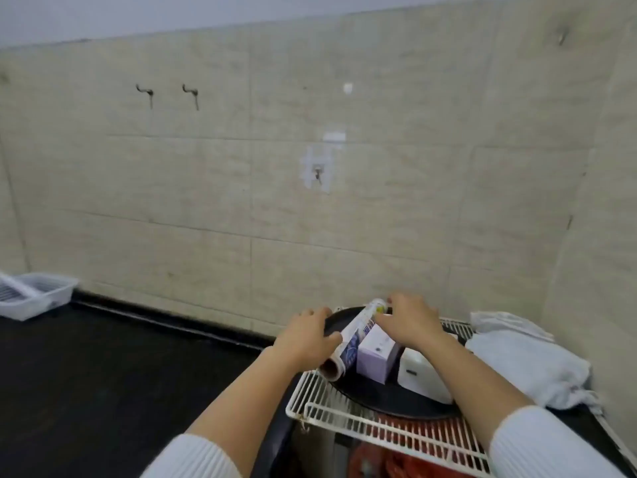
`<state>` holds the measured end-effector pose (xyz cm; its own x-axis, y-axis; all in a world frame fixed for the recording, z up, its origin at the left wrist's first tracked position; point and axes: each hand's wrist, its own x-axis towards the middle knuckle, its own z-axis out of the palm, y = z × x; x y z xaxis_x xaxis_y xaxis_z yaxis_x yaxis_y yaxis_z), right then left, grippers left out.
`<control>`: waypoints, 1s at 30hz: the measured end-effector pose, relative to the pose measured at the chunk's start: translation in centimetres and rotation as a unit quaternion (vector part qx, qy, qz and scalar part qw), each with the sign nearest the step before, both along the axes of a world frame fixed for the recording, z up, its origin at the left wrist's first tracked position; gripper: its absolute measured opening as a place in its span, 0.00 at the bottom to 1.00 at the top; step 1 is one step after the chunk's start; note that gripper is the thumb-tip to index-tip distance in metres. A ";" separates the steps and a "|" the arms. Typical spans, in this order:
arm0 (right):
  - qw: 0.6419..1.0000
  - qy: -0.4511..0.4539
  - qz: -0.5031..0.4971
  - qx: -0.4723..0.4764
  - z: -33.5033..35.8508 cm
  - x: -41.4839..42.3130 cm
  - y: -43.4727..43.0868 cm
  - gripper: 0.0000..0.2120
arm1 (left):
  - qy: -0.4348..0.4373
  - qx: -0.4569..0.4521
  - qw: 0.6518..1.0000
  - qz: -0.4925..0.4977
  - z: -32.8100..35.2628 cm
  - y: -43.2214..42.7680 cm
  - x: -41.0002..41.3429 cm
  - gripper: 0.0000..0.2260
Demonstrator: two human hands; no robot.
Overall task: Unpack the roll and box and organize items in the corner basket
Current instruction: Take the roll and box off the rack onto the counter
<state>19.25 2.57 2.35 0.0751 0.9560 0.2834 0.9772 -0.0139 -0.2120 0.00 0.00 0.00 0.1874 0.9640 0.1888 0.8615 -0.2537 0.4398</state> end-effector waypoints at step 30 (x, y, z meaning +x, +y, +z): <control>0.993 0.082 -0.066 -0.059 0.1 -4.4 9.2 0.32 | -0.293 -0.143 0.944 -0.045 -4.3 7.4 -2.7 0.19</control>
<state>14.85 11.73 2.43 0.2383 0.9607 0.1427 0.9176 -0.1745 -0.3572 -2.75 7.43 -4.33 0.2161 0.9762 0.0197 0.4296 -0.1132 0.8959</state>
